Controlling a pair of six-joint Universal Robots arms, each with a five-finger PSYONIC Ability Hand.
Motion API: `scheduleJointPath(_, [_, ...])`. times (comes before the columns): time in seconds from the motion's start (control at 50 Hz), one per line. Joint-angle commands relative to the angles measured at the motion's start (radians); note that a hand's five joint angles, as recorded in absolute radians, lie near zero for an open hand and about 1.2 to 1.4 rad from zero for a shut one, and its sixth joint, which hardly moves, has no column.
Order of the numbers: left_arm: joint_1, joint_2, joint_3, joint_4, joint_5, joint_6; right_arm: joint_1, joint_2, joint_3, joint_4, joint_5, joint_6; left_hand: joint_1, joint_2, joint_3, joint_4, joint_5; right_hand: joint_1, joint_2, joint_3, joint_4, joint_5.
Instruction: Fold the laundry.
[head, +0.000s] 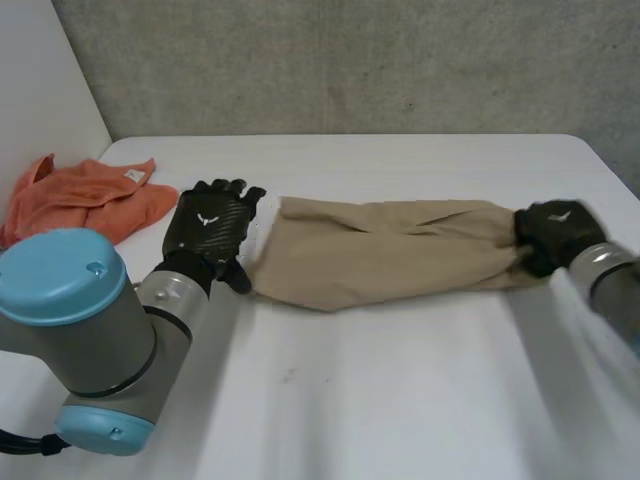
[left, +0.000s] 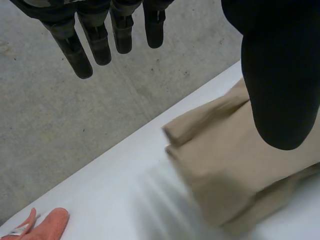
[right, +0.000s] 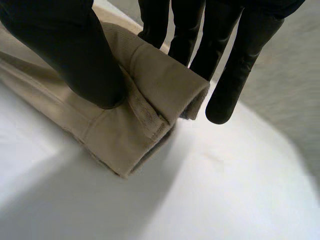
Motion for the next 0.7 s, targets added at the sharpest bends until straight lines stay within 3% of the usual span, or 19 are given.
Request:
scheduleJointPath(0.02, [0.003, 0.037, 0.0, -0.038, -0.001, -0.001, -0.077, -0.07, -0.012, 0.085, 0.019, -0.385, -0.011, -0.024, -0.028, -0.022, -0.039, 0.432, 0.228, 0.244, 0.208, 0.261])
scheduleJointPath(0.08, [0.008, 0.045, 0.003, -0.038, -0.001, 0.003, -0.04, -0.064, -0.055, 0.095, 0.031, -0.526, -0.014, -0.027, -0.031, -0.025, -0.042, 0.432, 0.228, 0.244, 0.208, 0.261])
scheduleJointPath(0.18, [0.011, 0.048, 0.025, -0.036, -0.006, 0.003, 0.164, -0.056, -0.153, 0.095, 0.013, -0.556, -0.017, -0.03, -0.034, -0.028, -0.045, 0.432, 0.228, 0.244, 0.208, 0.261])
scheduleJointPath(0.2, [0.011, 0.049, 0.036, -0.033, -0.008, 0.002, 0.241, -0.029, -0.184, 0.089, -0.006, -0.562, -0.018, -0.03, -0.035, -0.029, -0.046, 0.432, 0.228, 0.244, 0.208, 0.261])
scheduleJointPath(0.24, [0.011, 0.049, 0.049, -0.032, -0.009, 0.0, 0.283, -0.003, -0.202, 0.087, -0.03, -0.568, -0.018, -0.03, -0.035, -0.029, -0.046, 0.432, 0.228, 0.244, 0.208, 0.261])
scheduleJointPath(0.34, [0.014, 0.046, 0.111, -0.026, -0.018, -0.004, 0.463, 0.095, -0.26, 0.101, -0.179, -0.632, -0.018, -0.03, -0.035, -0.029, -0.046, 0.432, 0.228, 0.244, 0.208, 0.261])
scheduleJointPath(0.46, [0.015, 0.031, 0.178, -0.024, -0.038, -0.004, 0.557, 0.197, -0.311, 0.127, -0.261, -0.626, -0.018, -0.03, -0.035, -0.029, -0.046, 0.432, 0.228, 0.244, 0.208, 0.261])
scheduleJointPath(0.54, [0.008, -0.001, 0.24, -0.023, -0.064, -0.004, 0.557, 0.197, -0.363, 0.138, -0.239, -0.434, -0.018, -0.03, -0.035, -0.029, -0.046, -0.472, -0.675, -0.659, -0.696, -0.642])
scheduleJointPath(0.56, [0.006, -0.014, 0.255, -0.023, -0.069, -0.004, 0.551, 0.189, -0.373, 0.138, -0.228, -0.296, -0.018, -0.03, -0.035, -0.029, -0.046, -0.79, -0.994, -0.978, -1.014, -0.961])
scheduleJointPath(0.62, [-0.003, -0.063, 0.325, -0.027, -0.071, -0.004, 0.512, 0.148, -0.373, 0.136, -0.219, -0.06, -0.018, -0.03, -0.035, -0.029, -0.046, -0.79, -0.994, -0.978, -1.014, -0.961])
scheduleJointPath(0.64, [-0.005, -0.075, 0.341, -0.027, -0.069, -0.004, 0.468, 0.105, -0.36, 0.136, -0.216, 0.099, -0.018, -0.03, -0.035, -0.029, -0.046, -0.79, -0.994, -0.978, -1.014, -0.961])
scheduleJointPath(0.7, [-0.035, -0.126, 0.398, -0.03, -0.063, -0.007, 0.396, 0.048, -0.333, 0.136, -0.213, 0.309, -0.011, -0.024, -0.028, -0.022, -0.039, -0.79, -0.994, -0.978, -1.014, -0.961])
